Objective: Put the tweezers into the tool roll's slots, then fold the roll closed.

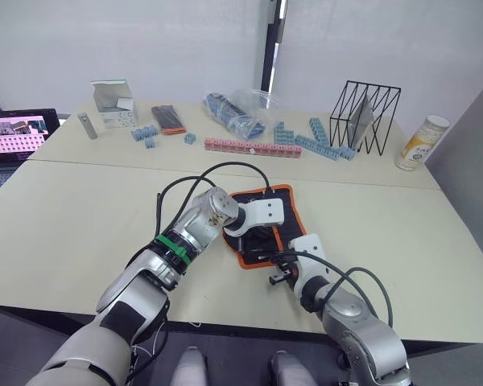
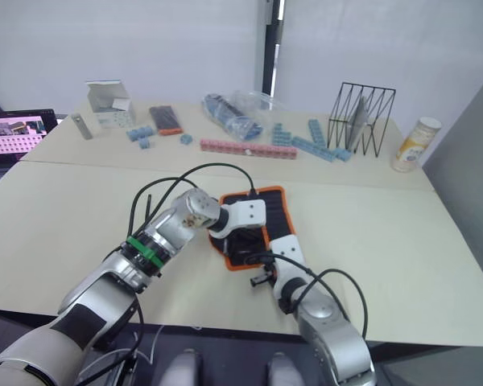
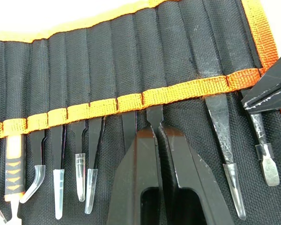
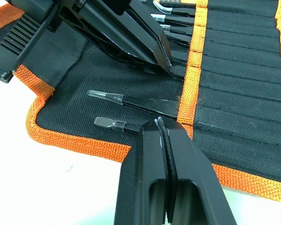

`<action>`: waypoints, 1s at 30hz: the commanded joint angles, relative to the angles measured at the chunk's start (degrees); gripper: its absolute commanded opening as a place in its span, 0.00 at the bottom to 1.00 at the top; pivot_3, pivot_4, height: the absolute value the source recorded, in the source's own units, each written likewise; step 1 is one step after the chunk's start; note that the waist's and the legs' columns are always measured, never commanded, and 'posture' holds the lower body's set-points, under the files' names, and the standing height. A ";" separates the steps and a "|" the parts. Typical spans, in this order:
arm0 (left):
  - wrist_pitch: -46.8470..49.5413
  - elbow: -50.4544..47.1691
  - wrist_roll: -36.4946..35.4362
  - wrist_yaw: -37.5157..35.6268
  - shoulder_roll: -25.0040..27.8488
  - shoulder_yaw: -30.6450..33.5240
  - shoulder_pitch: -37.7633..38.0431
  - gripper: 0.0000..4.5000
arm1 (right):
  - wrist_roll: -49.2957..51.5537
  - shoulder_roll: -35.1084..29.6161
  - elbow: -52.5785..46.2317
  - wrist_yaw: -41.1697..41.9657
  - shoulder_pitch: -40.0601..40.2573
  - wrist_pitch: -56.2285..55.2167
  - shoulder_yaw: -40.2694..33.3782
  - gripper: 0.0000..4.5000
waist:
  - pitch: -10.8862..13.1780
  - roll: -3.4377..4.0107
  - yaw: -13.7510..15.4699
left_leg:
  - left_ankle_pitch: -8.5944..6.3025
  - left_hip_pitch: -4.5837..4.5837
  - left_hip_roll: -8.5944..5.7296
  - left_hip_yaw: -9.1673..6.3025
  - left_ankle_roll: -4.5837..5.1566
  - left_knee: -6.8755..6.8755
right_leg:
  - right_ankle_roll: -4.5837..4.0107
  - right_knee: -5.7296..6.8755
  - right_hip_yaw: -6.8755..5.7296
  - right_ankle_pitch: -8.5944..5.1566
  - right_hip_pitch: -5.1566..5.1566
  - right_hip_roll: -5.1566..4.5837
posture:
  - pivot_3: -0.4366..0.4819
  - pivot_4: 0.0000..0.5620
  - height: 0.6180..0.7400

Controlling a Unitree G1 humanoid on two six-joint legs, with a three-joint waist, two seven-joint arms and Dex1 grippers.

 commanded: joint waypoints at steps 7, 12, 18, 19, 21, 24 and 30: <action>1.48 -3.27 -0.20 0.10 0.62 3.52 0.21 0.70 | -0.51 -0.58 0.62 0.04 0.97 0.36 -0.17 0.00 | 0.00 0.00 -0.32 | 0.00 0.00 0.00 0.00 0.00 0.01 | 0.01 0.00 0.00 0.00 0.00 0.00 | 0.48 0.27 0.37; 8.91 -14.59 -3.52 -2.48 5.90 8.14 2.62 1.00 | -0.47 -0.70 1.07 0.25 0.97 0.14 -0.23 0.00 | 0.02 0.04 -1.22 | 0.01 0.00 0.01 -0.01 0.02 -0.01 | 0.01 0.06 0.00 0.00 -0.06 0.01 | 0.48 0.27 0.37; 20.99 -30.73 -10.57 -2.90 15.52 18.72 12.01 1.00 | -0.37 -0.99 2.68 1.09 -0.18 -0.51 -0.51 0.00 | 0.03 0.07 -2.19 | 0.01 0.00 0.01 -0.06 0.03 -0.21 | 0.35 0.07 -0.04 0.16 -0.08 0.02 | 0.48 0.27 0.37; 22.24 -32.69 -12.13 -2.15 16.45 21.39 14.04 1.00 | -0.38 -1.12 3.00 1.35 -0.47 -0.68 -0.57 0.00 | 0.03 0.07 -2.21 | 0.01 0.00 0.02 -0.07 0.03 -0.22 | 0.36 0.08 -0.05 0.17 -0.08 0.01 | 0.48 0.27 0.37; 23.01 -35.13 -13.87 -0.01 17.49 25.19 17.25 1.00 | -0.35 -1.32 3.27 1.72 -0.71 -0.91 -0.74 0.00 | 0.03 0.07 -2.24 | 0.01 0.01 0.02 -0.08 0.03 -0.22 | 0.34 0.08 -0.06 0.16 -0.08 0.01 | 0.48 0.27 0.37; 21.30 -36.42 -14.96 5.18 20.22 33.81 26.28 1.00 | -0.24 -1.74 3.60 2.46 -1.08 -1.71 -1.04 0.00 | 0.03 0.07 -2.32 | 0.02 0.10 0.02 -0.08 0.03 -0.22 | 0.20 0.08 -0.07 0.09 -0.05 0.01 | 0.48 0.27 0.37; 18.91 -40.30 -17.48 13.39 21.81 49.21 43.05 1.00 | 0.50 -2.60 2.47 4.06 -2.22 -4.99 -2.69 0.00 | 0.05 0.04 -2.11 | 0.02 0.12 0.04 -0.06 0.03 -0.22 | 0.03 0.07 -0.07 -0.01 -0.04 -0.01 | 0.48 0.27 0.37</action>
